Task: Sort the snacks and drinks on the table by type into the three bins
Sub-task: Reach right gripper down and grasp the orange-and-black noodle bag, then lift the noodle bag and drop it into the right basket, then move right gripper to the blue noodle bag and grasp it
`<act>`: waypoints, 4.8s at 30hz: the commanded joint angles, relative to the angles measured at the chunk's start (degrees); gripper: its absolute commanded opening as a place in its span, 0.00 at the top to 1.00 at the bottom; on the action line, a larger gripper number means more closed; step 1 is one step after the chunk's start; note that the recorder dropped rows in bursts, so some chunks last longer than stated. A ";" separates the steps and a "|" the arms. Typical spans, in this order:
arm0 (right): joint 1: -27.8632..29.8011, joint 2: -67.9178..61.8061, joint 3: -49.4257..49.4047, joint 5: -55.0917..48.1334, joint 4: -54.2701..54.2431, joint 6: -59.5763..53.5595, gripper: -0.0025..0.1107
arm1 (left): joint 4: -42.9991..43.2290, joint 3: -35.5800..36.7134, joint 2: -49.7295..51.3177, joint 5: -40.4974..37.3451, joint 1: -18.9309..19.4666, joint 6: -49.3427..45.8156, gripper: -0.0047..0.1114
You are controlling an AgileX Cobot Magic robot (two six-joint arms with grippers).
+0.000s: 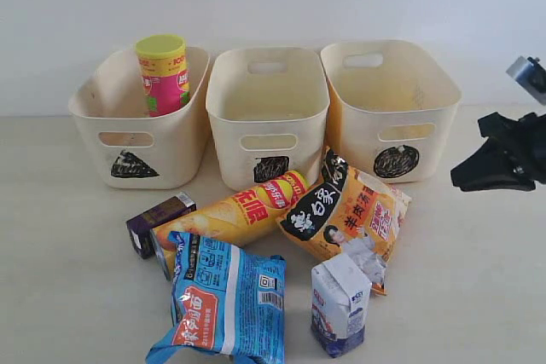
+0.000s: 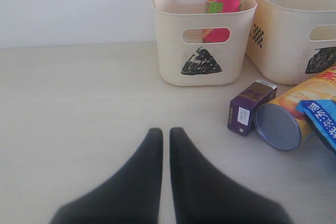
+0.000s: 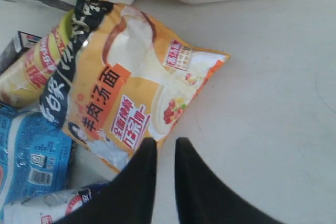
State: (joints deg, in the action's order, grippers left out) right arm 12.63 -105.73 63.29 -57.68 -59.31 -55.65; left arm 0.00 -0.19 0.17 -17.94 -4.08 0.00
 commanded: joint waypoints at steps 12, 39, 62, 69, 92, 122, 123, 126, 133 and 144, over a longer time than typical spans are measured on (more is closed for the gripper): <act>-9.05 -8.95 -0.59 7.65 -3.38 -0.02 0.11 | -0.58 0.19 -0.17 0.32 0.20 0.39 0.93; -16.65 -16.24 -0.32 10.61 -18.98 -10.84 0.13 | -0.58 0.19 -0.17 0.32 0.20 0.39 0.93; -7.89 -5.55 -0.32 -3.33 -14.40 -13.54 0.98 | -0.58 0.19 -0.17 0.32 0.20 0.39 0.93; -7.89 4.07 0.28 -2.42 -15.47 -12.15 0.98 | -0.58 0.19 -0.17 0.32 0.20 0.39 0.93; -8.67 3.15 19.02 25.77 -15.77 -1.41 0.98 | -0.58 0.19 -0.17 0.32 0.20 0.39 0.93; -14.00 -14.16 32.75 39.49 -16.12 -5.35 0.28 | -0.58 0.19 -0.17 0.32 0.20 0.39 0.93; -14.00 -13.86 32.75 39.49 -16.12 -5.35 0.24 | -0.58 0.19 -0.17 0.32 0.20 0.39 0.93; -14.00 -12.98 32.75 39.15 -16.12 -5.35 0.26 | -0.58 0.19 -0.17 0.32 0.20 0.39 0.93; -14.00 -9.71 32.75 33.49 -7.59 -5.58 0.58 | -0.58 0.19 -0.17 0.32 0.20 0.39 0.93; -14.00 -3.30 32.75 16.82 11.93 0.40 0.98 | -0.58 0.19 -0.17 0.32 0.20 0.39 0.93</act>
State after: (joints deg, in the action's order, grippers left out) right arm -1.47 -111.52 95.74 -36.35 -53.94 -58.54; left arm 0.00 -0.19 0.17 -17.94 -4.08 0.00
